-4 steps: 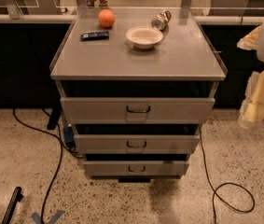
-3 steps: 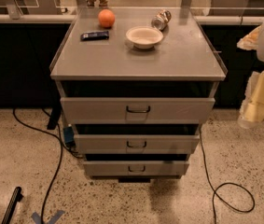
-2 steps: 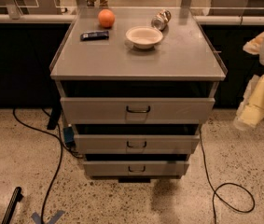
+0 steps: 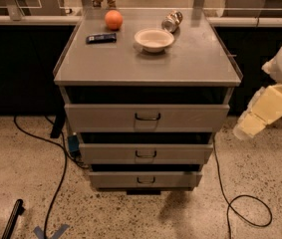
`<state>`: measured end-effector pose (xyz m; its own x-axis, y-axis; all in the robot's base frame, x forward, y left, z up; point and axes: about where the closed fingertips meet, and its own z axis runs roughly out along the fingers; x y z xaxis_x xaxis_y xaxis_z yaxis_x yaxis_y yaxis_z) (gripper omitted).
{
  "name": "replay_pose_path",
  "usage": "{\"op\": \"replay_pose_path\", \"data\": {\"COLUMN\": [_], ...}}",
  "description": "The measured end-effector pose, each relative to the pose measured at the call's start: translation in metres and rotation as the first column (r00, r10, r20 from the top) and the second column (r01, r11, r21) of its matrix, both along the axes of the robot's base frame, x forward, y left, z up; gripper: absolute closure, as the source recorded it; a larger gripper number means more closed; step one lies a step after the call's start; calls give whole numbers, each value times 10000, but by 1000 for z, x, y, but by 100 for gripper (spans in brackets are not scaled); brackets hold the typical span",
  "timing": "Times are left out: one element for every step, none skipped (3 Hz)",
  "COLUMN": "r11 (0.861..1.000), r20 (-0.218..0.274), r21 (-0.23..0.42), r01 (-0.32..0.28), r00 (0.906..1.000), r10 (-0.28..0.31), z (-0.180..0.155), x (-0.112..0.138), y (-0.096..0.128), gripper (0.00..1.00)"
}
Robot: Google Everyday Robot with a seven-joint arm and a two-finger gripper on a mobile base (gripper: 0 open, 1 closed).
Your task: Open top drawer
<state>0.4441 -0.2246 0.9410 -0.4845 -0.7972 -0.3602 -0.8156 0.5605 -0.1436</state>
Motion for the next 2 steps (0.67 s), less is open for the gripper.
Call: {"op": "replay_pose_path", "data": {"r11": [10000, 10000], "r20": [-1, 0], "r21": [22, 22], "r01": [63, 63], "r00": [10000, 10000], "r10": [-63, -63], "z": [1, 1], "x": [0, 0], "y": [0, 0], "gripper": [19, 42]}}
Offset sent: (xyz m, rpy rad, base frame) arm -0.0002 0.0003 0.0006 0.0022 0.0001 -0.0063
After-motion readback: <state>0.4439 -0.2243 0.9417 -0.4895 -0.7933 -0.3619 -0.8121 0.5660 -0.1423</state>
